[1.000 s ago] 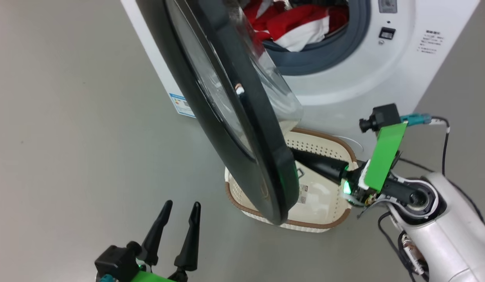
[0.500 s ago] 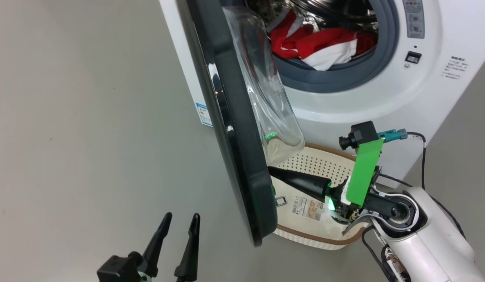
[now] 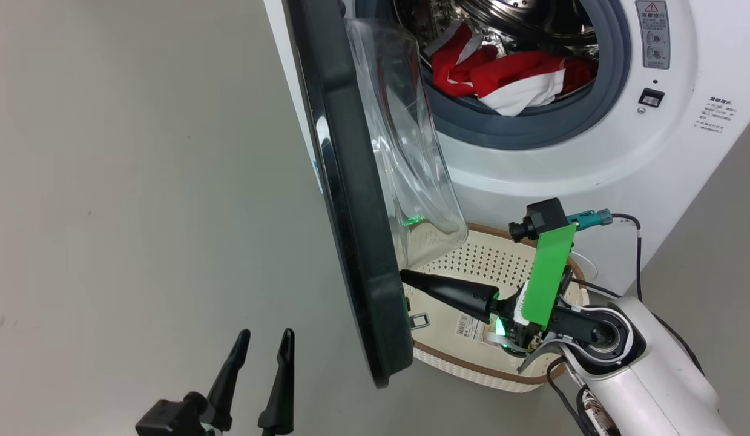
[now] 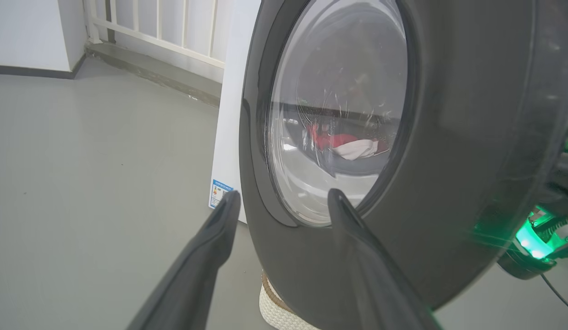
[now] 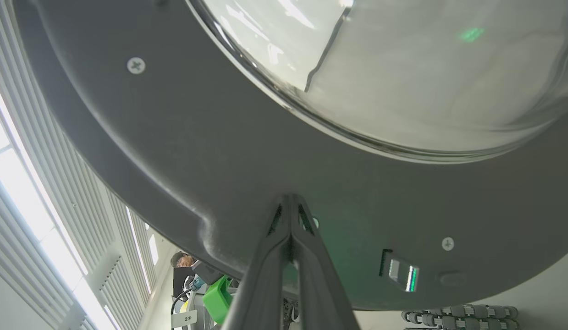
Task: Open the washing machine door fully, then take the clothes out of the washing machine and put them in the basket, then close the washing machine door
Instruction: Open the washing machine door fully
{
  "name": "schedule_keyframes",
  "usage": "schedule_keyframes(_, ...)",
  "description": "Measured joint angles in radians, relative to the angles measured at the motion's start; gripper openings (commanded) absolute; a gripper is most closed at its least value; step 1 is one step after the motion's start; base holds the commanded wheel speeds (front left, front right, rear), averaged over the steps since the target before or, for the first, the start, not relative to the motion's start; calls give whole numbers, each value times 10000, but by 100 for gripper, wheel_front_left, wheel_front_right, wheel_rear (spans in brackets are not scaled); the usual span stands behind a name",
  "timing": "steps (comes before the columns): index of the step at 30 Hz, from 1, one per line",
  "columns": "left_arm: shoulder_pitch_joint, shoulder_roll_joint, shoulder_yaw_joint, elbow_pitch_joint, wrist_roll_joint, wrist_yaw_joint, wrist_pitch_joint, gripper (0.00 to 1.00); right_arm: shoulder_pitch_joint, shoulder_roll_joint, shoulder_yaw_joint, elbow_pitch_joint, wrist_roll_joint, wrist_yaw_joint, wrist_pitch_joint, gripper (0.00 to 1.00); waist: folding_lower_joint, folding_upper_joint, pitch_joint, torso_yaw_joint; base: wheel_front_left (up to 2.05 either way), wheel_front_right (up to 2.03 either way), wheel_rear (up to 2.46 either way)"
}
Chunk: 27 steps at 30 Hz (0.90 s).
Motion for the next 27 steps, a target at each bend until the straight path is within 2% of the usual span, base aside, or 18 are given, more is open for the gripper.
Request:
schedule_keyframes(7,90,0,50,-144,2,33,0,100,-2,52,102,82,0,0,-2,0,0,0,-57,13,0,0,0)
schedule_keyframes(8,156,0,52,-144,6,67,0,100,-2,54,107,86,-2,0,-6,9,0,0,-67,9,0,0,0)
schedule_keyframes(9,206,2,54,-140,25,81,0,100,-2,56,105,88,-15,-2,-33,28,0,0,-79,3,0,0,0)
schedule_keyframes(10,214,4,54,-138,59,81,0,100,-2,61,102,86,-71,0,-56,42,0,0,-90,-5,0,0,0)
schedule_keyframes(11,213,4,52,-138,75,79,0,100,0,69,96,86,-102,-2,-98,49,0,0,-103,-14,0,0,0)
schedule_keyframes(12,212,4,50,-125,77,77,0,100,9,84,86,84,-157,0,-153,71,0,0,-120,-24,0,0,0)
schedule_keyframes(13,212,4,50,-104,82,71,0,100,27,96,63,81,-238,0,-184,99,0,0,-135,-36,0,0,0)
schedule_keyframes(27,194,12,12,368,176,-280,0,100,1056,-19,-416,-98,-709,0,-842,100,0,0,-396,-227,0,0,0)
